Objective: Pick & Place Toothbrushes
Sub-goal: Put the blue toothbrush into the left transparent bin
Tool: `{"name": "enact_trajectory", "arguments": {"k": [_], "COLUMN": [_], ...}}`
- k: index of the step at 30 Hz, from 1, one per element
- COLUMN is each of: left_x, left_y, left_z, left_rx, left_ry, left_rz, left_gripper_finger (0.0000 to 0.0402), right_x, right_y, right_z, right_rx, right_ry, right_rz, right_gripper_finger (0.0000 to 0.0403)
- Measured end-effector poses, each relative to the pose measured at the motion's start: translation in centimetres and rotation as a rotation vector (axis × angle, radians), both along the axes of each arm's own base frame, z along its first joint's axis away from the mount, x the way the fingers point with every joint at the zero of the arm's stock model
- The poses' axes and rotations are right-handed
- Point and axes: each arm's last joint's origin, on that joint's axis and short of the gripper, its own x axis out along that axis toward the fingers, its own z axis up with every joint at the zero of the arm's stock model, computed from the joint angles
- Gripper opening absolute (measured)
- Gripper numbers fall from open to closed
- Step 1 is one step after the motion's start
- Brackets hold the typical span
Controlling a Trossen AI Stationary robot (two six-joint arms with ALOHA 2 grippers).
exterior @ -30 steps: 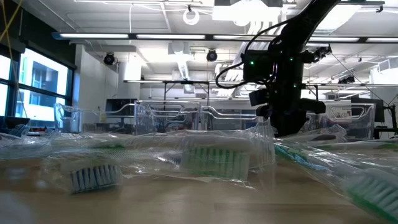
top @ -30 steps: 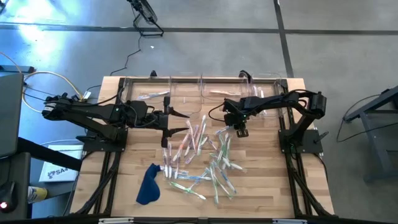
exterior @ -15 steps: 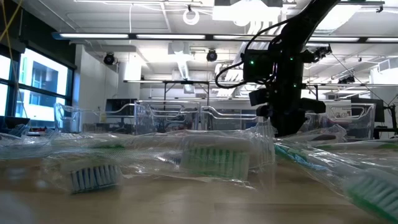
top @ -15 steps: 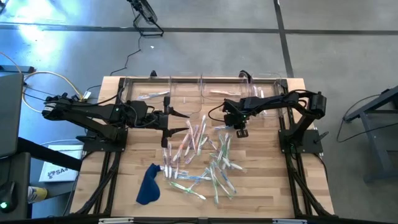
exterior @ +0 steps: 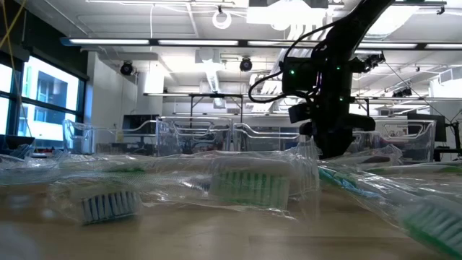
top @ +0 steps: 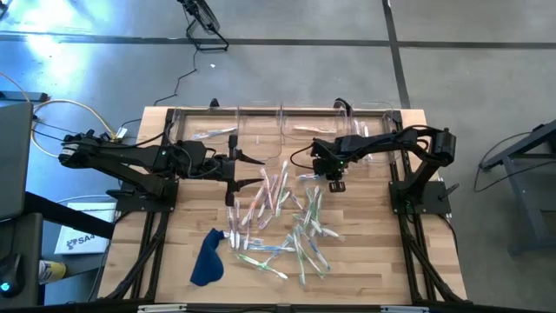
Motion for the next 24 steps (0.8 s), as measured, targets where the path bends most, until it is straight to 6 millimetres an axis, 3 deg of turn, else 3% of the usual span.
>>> {"name": "enact_trajectory", "arguments": {"k": [6,15,24], "left_x": [0.0,0.0,0.0], "left_y": [0.0,0.0,0.0], "left_z": [0.0,0.0,0.0], "left_rx": [0.0,0.0,0.0], "left_ry": [0.0,0.0,-0.002], "left_rz": [0.0,0.0,0.0], "left_gripper_finger": [0.0187,0.0187,0.0187], "right_x": [-0.1,-0.6,-1.2], "right_y": [0.0,0.2,0.4], "right_z": [0.1,2.2,3.9], "right_rx": [0.001,-0.019,-0.018], "right_ry": [-0.004,-0.064,-0.1], "right_rz": [0.0,-0.001,-0.032], "right_gripper_finger": [0.0039,0.0037,0.0]}}
